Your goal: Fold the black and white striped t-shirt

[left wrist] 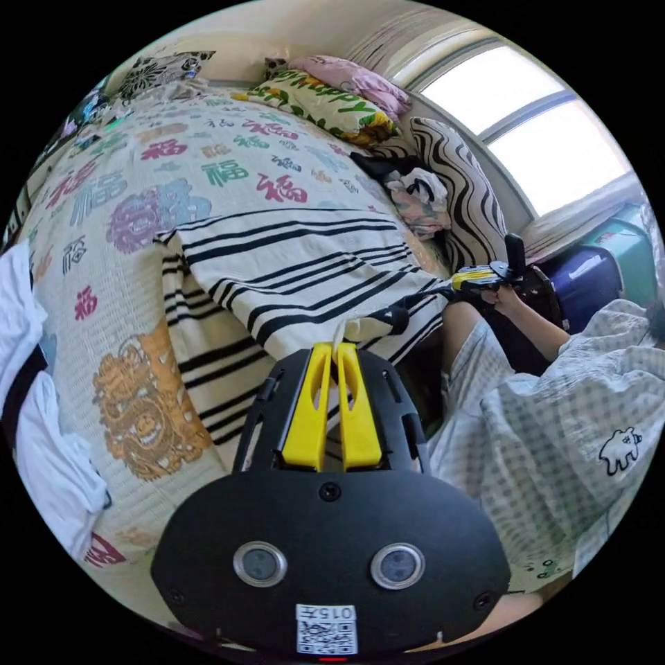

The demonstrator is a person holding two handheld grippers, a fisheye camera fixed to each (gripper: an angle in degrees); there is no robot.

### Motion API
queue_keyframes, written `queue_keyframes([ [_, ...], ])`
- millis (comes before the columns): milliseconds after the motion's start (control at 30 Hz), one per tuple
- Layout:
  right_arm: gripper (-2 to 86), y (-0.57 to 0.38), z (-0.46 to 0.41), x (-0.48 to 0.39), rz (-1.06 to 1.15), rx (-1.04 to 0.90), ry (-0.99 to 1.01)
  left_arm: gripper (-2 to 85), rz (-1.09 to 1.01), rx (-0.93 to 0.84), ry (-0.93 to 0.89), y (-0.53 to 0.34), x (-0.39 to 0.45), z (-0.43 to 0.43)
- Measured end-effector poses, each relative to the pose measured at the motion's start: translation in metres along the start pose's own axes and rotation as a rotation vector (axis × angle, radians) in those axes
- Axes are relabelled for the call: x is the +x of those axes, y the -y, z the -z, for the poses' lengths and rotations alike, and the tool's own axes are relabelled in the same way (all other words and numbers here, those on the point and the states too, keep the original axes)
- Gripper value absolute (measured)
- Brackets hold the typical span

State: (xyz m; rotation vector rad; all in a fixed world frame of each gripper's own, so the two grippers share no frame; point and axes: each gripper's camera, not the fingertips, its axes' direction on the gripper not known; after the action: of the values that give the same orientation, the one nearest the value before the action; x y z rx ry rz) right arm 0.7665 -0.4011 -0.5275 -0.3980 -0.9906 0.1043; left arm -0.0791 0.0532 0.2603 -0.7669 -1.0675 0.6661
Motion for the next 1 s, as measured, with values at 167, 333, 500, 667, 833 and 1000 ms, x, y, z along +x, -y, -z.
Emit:
queue_keyframes([
  [167, 1.3, -0.028, -0.035, -0.012, 0.004, -0.129, -0.086, 0.4, 0.072, -0.118, 0.091, -0.03, 0.013, -0.029],
  [333, 4.1, -0.036, -0.027, -0.004, -0.094, -0.149, -0.04, 3.5, 0.221, -0.145, 0.201, -0.033, 0.023, -0.021],
  [500, 3.8, -0.046, -0.007, 0.015, -0.255, -0.069, -0.052, 5.6, 0.341, -0.146, 0.397, -0.039, 0.036, -0.013],
  [667, 2.2, -0.032, -0.007, 0.01, -0.195, -0.02, 0.037, 4.4, 0.327, 0.041, 0.236, -0.048, 0.05, -0.002],
  [833, 1.1, -0.006, -0.048, 0.016, -0.159, -0.224, 0.059, 4.9, 0.322, -0.011, 0.068, -0.038, 0.038, -0.037],
  [1000, 1.7, -0.002, -0.053, 0.05, -0.252, -0.31, 0.08, 3.8, 0.439, -0.172, 0.088, -0.04, 0.006, -0.058],
])
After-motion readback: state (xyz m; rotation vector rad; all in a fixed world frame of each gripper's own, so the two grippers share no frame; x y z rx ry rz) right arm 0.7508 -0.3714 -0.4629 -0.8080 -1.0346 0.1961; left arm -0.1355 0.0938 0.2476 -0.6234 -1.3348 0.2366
